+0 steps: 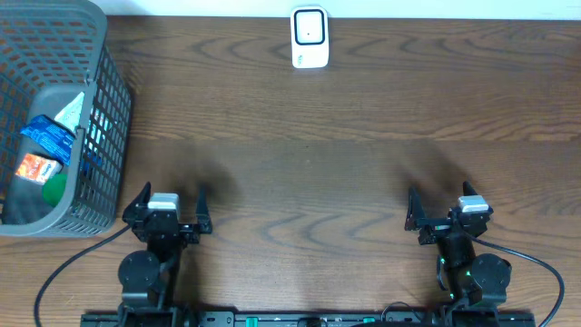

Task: Scan the item barcode
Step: 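Reach the left gripper into the basket and grasp the green-lidded jar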

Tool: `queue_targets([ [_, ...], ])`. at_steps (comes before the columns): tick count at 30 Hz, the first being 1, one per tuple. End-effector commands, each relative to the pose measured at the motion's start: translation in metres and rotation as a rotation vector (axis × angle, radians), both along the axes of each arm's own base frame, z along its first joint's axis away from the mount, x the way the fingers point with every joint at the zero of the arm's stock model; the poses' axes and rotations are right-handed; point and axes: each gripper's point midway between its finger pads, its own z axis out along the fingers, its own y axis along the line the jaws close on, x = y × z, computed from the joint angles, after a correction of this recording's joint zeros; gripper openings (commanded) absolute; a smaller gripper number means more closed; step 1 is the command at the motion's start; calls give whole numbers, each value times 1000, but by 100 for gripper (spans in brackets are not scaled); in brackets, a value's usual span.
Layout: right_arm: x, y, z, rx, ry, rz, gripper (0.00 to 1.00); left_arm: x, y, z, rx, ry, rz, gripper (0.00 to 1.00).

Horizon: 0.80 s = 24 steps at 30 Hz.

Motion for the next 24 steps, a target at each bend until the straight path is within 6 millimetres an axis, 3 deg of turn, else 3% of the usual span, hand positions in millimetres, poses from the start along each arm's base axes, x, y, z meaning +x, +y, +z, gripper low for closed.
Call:
queue_targets([
  [1,0,2,-2,-12,4,7,99,4,-1,65,-45,-56,-4,98],
  [4,0,2,-2,-12,4,7,99,17,-2,105,-133,-10,8,98],
  [9,0,2,-2,-12,4,7,99,29,-8,137,-151,284,-3,98],
  [12,0,2,-2,-12,4,7,99,32,-18,134,-168,466,-41,98],
  [17,0,2,-2,-12,4,7,99,48,-38,120,-253,571,-128,98],
  [20,0,2,-2,-12,4,7,99,54,8,139,-368,577,162,98],
  [24,0,2,-2,-12,4,7,99,47,77,187,-467,526,412,98],
])
